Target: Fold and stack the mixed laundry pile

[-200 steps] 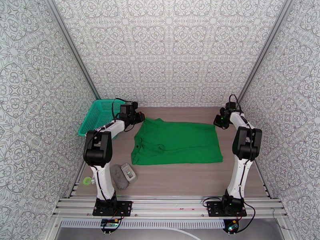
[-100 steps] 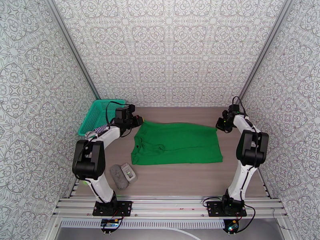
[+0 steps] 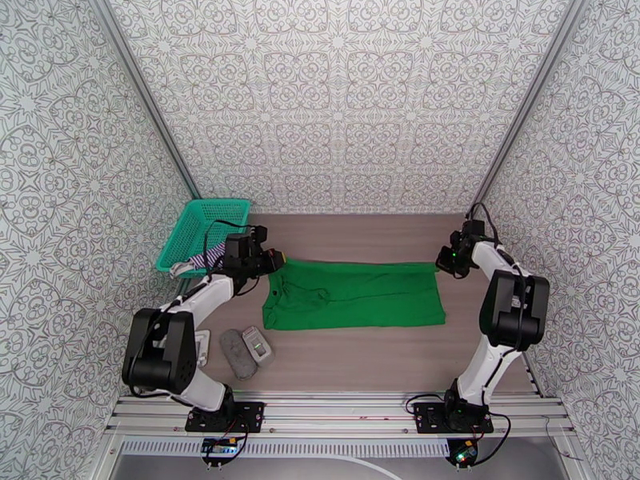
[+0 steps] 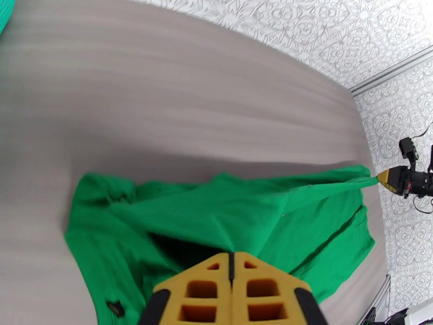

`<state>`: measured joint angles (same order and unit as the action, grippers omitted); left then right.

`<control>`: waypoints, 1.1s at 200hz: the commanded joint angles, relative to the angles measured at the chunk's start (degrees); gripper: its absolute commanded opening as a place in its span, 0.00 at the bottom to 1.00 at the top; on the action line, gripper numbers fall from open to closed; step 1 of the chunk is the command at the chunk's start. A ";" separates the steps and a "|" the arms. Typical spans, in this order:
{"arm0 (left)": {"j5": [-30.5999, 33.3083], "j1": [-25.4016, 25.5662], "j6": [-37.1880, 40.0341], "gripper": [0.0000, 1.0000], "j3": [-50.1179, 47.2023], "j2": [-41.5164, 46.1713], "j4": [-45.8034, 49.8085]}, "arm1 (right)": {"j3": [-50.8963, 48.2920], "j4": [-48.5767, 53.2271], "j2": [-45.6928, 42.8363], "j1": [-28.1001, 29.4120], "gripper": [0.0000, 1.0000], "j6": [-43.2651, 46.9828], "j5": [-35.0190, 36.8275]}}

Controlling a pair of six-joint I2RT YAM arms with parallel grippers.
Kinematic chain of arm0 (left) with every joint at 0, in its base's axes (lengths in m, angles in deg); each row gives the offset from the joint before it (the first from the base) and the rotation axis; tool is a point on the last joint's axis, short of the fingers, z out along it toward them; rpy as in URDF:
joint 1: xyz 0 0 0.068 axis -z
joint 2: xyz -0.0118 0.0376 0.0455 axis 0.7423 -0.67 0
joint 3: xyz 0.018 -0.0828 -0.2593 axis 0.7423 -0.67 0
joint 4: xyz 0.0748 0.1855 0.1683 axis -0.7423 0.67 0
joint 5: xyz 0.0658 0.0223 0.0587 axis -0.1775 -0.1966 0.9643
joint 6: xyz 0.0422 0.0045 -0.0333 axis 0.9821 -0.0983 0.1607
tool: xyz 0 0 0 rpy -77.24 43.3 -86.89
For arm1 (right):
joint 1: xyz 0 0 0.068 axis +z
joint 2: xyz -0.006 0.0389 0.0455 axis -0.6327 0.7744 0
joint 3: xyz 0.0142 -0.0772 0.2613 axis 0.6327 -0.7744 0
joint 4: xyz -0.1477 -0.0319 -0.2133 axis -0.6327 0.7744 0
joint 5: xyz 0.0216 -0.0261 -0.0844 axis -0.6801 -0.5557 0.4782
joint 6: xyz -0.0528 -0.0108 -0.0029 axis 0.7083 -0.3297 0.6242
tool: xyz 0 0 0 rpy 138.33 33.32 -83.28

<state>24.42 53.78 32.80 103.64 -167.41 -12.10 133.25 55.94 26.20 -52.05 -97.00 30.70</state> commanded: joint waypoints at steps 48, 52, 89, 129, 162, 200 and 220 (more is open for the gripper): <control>6.10 1.18 -4.54 0.38 -8.07 6.86 1.60 | -6.71 -2.33 -4.78 -0.65 0.40 -7.02 5.26; 6.64 1.15 -4.49 0.39 -8.23 7.45 2.07 | -6.71 -2.06 -5.23 -0.69 0.40 -7.03 5.66; 10.52 0.91 -1.86 0.42 -3.78 8.57 10.58 | -5.83 -1.32 -6.77 -0.41 0.40 -7.41 2.32; 13.64 5.77 2.22 0.44 13.31 -4.70 22.85 | -4.11 -3.06 -4.27 3.99 0.39 -9.43 -0.70; 15.22 11.03 2.15 0.44 25.79 -17.35 27.52 | -2.68 -3.74 -1.59 6.35 0.37 -10.79 -1.67; 17.60 15.59 3.80 0.34 41.96 -30.97 37.58 | -1.00 -3.30 -0.47 6.88 0.32 -10.75 -2.67; 19.45 17.06 2.32 0.34 46.45 -35.19 40.80 | -1.04 -2.95 -0.80 6.83 0.31 -10.07 -2.64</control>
<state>40.46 69.41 35.01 144.44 -198.86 19.75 130.43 53.08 25.24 -45.25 -107.06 28.98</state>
